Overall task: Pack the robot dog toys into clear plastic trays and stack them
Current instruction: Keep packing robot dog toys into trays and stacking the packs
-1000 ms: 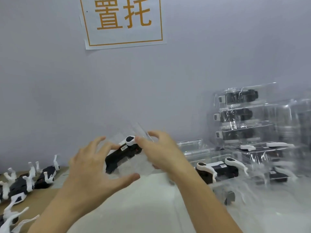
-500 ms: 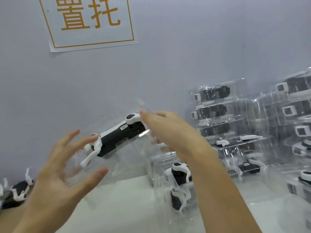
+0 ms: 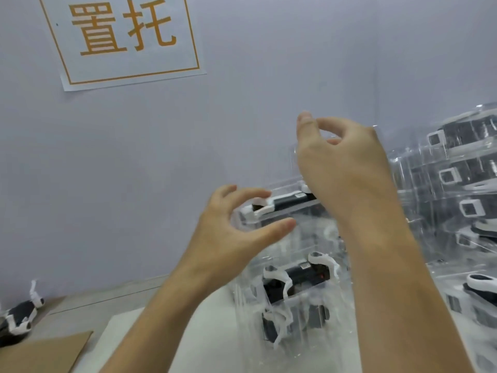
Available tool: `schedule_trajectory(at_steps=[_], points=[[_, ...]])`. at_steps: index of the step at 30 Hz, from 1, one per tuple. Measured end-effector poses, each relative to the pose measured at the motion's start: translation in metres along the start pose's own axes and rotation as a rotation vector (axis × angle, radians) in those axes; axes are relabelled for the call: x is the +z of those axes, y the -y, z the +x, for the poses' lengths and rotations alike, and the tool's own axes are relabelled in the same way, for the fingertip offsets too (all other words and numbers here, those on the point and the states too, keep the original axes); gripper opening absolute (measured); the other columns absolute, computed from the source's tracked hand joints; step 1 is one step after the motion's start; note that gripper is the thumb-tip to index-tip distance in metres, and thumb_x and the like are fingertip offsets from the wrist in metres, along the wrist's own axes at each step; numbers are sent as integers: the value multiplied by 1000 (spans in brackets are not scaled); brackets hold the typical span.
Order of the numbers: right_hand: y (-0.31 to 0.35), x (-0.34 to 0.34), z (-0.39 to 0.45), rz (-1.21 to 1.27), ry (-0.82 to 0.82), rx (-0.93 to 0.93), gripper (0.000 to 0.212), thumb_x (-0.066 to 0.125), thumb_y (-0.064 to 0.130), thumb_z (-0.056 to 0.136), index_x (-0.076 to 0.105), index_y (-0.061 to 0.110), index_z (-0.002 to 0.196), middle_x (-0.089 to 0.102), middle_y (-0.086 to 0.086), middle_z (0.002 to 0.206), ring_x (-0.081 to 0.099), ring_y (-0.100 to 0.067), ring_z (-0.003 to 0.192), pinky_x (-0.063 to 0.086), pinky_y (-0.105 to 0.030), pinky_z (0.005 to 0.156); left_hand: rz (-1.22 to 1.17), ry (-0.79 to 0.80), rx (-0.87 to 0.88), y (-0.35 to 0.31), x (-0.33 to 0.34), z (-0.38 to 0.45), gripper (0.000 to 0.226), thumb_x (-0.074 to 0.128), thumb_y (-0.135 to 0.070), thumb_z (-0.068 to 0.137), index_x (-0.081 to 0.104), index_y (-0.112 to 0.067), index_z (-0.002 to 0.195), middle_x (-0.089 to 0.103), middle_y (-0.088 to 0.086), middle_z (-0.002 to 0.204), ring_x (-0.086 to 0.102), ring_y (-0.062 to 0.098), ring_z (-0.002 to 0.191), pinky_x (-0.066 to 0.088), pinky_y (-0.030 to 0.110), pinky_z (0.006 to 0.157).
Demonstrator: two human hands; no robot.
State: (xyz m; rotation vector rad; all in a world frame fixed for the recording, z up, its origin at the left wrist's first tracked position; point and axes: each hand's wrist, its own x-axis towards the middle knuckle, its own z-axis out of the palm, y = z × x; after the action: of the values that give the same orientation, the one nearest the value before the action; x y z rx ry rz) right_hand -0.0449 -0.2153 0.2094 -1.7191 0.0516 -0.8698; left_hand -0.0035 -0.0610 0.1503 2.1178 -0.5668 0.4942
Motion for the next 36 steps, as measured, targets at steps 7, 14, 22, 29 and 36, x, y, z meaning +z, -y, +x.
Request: schedule_trajectory(at_steps=[7, 14, 22, 29, 36], points=[[-7, -6, 7, 56, -78, 11, 44, 50, 54, 94, 59, 29, 130, 63, 6, 120, 55, -16, 118, 43, -34, 102, 44, 180, -99, 17, 26, -12, 73, 63, -87, 45, 49, -68, 114, 12, -32, 154, 28, -1, 138, 26, 26, 101], [-8, 1, 7, 78, -47, -2, 42, 51, 54, 94, 60, 30, 127, 64, 5, 120, 59, -13, 109, 45, -30, 95, 7, 114, -53, 24, 33, -27, 68, 67, -82, 56, 46, -63, 118, 8, -37, 152, 24, 0, 144, 27, 28, 105], [-7, 14, 2, 42, -3, -33, 38, 51, 54, 94, 61, 33, 124, 64, 3, 116, 58, -13, 107, 43, -29, 91, -46, 76, -48, 34, 36, -32, 75, 66, -83, 60, 34, -68, 125, 6, -35, 155, 19, 0, 146, 26, 30, 103], [-8, 27, 0, 24, 63, -39, 32, 54, 51, 94, 64, 32, 118, 62, 4, 110, 60, -13, 101, 43, -29, 89, -63, 29, -30, 44, 38, -30, 67, 74, -70, 69, 33, -67, 123, 18, -25, 156, 27, 3, 143, 31, 29, 108], [-11, 35, -1, 29, 90, -44, 31, 53, 50, 94, 64, 33, 117, 63, 5, 108, 59, -10, 99, 43, -28, 82, 25, -57, 188, 39, 48, -32, 50, 71, -55, 81, 41, -58, 121, 23, -25, 153, 14, -4, 146, 26, 19, 103]])
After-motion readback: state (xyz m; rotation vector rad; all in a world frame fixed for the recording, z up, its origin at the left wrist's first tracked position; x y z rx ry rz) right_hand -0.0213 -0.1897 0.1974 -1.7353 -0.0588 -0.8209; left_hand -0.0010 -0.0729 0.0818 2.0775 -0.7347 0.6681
